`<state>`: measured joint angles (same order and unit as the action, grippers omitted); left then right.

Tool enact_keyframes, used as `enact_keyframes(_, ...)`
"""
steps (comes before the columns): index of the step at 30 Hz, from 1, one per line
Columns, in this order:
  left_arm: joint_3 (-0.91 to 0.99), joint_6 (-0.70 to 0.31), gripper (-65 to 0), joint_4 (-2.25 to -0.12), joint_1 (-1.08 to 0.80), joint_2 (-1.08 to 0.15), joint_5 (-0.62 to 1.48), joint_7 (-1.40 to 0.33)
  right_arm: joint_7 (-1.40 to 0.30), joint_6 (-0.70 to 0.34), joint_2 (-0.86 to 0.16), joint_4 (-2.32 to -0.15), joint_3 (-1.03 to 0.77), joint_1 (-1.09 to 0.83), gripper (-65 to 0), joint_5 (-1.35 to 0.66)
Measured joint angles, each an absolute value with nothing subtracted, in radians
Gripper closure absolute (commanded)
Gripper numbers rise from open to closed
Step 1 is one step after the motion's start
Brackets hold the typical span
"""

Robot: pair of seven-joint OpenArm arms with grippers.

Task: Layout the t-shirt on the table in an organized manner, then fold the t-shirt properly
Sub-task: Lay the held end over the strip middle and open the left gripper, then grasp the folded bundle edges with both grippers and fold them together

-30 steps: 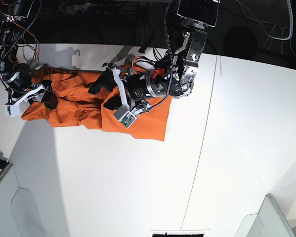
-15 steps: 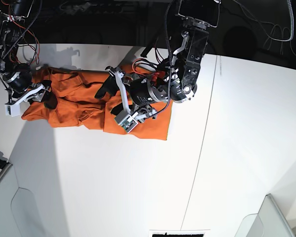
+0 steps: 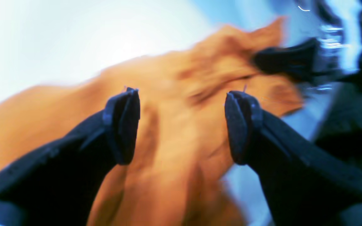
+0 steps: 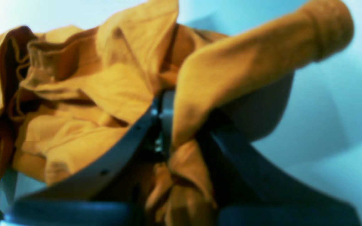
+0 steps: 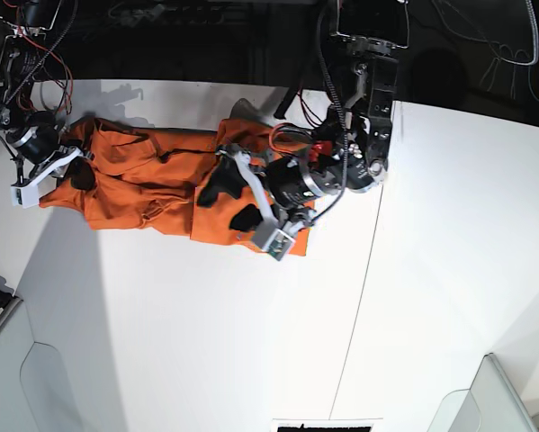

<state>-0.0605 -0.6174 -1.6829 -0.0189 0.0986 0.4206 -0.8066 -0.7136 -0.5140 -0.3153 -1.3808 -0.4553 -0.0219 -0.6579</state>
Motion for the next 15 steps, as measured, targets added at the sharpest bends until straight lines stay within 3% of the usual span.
enact_keyframes(7,0.192,-0.614,-44.2,-1.683,-0.077,-0.004,0.464,-0.789,-0.803,-0.554,-0.318,-1.381,-0.513,0.043,0.0,-0.824)
enact_keyframes(15,0.202,-0.633,-44.2,-1.542,-0.116,0.000,0.494,-0.706,-0.871,-0.562,-0.261,-1.499,-0.476,0.072,0.0,-0.934)
